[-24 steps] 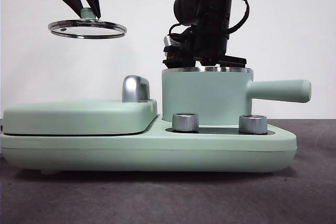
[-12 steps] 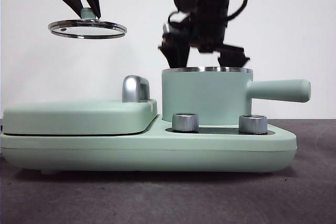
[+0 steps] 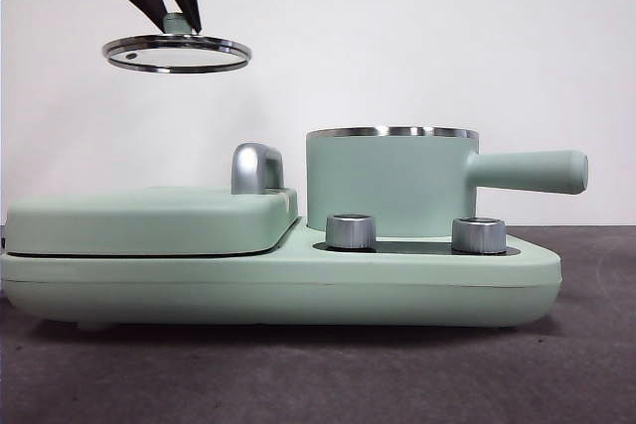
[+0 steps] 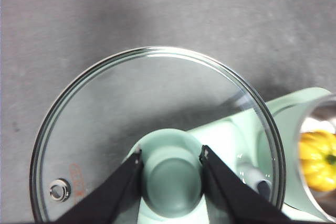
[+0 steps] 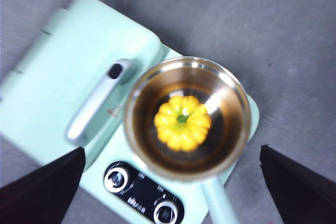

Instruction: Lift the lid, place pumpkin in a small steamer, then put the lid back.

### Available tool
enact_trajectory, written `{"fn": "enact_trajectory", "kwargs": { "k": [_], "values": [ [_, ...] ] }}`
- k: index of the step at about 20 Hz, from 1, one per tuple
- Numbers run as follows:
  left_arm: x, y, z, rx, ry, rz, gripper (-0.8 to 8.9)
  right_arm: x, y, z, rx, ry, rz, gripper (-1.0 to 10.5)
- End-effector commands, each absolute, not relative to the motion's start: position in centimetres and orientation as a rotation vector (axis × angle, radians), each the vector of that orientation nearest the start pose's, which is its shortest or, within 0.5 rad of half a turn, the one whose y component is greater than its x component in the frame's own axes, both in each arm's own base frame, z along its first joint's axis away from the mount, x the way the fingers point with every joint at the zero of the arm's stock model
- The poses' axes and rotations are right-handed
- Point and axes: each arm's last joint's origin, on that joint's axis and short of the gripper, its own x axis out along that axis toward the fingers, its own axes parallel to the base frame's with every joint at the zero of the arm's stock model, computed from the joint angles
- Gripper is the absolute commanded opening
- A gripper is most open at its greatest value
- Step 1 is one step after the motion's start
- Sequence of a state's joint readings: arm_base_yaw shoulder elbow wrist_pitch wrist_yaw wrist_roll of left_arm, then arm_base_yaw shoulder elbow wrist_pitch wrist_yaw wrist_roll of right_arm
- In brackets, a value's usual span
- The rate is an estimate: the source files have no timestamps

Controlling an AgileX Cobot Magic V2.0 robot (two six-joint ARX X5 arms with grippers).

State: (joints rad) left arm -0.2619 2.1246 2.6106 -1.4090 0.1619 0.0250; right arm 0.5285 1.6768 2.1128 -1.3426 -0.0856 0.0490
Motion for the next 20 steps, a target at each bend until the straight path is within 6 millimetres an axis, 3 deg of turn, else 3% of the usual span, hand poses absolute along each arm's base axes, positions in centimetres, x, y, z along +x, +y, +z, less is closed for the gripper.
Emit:
{"fn": "enact_trajectory", "kwargs": {
  "k": [1, 5, 11, 17, 20],
  "values": [
    [38.1, -12.2, 43.3, 0.068, 0.860, -0.444, 0.14, 21.6, 13.5, 46.6, -0.167, 0.903, 0.571, 5.5],
    [37.0, -15.3, 43.2, 0.105, 0.865, -0.520, 0.14, 14.5, 9.9, 47.9, -0.153, 0.803, 0.614, 5.5],
    [34.3, -20.8, 43.2, 0.174, 0.857, -0.665, 0.14, 6.8, 4.9, 44.0, -0.136, 0.778, 0.609, 5.5],
    [31.8, -25.1, 43.0, 0.233, 0.832, -0.785, 0.14, 2.6, 2.2, 39.6, 0.001, 0.559, 0.657, 5.5],
    [31.8, -26.6, 42.0, 0.256, 0.850, -0.801, 0.14, 1.5, 1.4, 37.8, 0.035, 0.528, 0.653, 5.5]
  ]
}}
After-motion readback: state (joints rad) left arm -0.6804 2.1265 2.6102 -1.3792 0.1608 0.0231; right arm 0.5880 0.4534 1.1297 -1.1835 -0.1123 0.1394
